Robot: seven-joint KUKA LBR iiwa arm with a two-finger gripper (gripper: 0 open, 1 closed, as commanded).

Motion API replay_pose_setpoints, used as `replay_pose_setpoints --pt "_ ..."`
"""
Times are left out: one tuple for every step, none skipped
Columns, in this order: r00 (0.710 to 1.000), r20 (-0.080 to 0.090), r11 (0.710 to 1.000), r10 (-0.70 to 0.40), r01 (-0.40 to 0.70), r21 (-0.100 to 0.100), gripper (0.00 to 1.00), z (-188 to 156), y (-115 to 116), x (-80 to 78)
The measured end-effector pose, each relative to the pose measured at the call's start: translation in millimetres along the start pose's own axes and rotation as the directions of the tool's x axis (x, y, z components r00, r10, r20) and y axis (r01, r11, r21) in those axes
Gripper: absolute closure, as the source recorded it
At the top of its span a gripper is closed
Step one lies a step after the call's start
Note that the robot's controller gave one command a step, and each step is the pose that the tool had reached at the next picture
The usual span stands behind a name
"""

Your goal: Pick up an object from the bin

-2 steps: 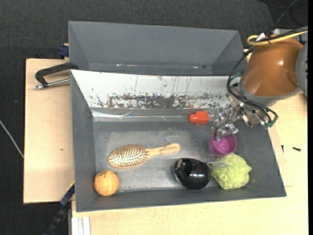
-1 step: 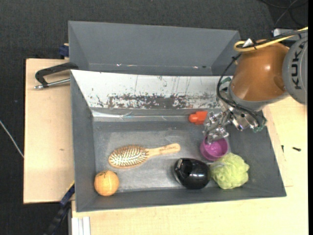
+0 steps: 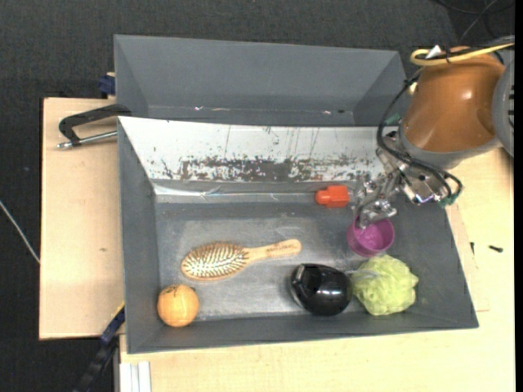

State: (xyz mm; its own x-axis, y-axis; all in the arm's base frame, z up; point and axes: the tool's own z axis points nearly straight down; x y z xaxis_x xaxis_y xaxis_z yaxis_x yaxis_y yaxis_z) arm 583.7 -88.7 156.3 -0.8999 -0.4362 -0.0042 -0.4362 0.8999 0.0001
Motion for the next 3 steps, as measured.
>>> replay_pose_setpoints --pt "1.000 0.000 1.000 0.010 -0.010 0.001 1.00 -13 -1 10.6" --pt "1.000 0.000 1.000 0.019 -0.019 0.001 1.00 -42 6 -12.0" --pt "1.000 0.005 1.000 0.011 -0.011 0.004 1.00 -28 1 -17.3"
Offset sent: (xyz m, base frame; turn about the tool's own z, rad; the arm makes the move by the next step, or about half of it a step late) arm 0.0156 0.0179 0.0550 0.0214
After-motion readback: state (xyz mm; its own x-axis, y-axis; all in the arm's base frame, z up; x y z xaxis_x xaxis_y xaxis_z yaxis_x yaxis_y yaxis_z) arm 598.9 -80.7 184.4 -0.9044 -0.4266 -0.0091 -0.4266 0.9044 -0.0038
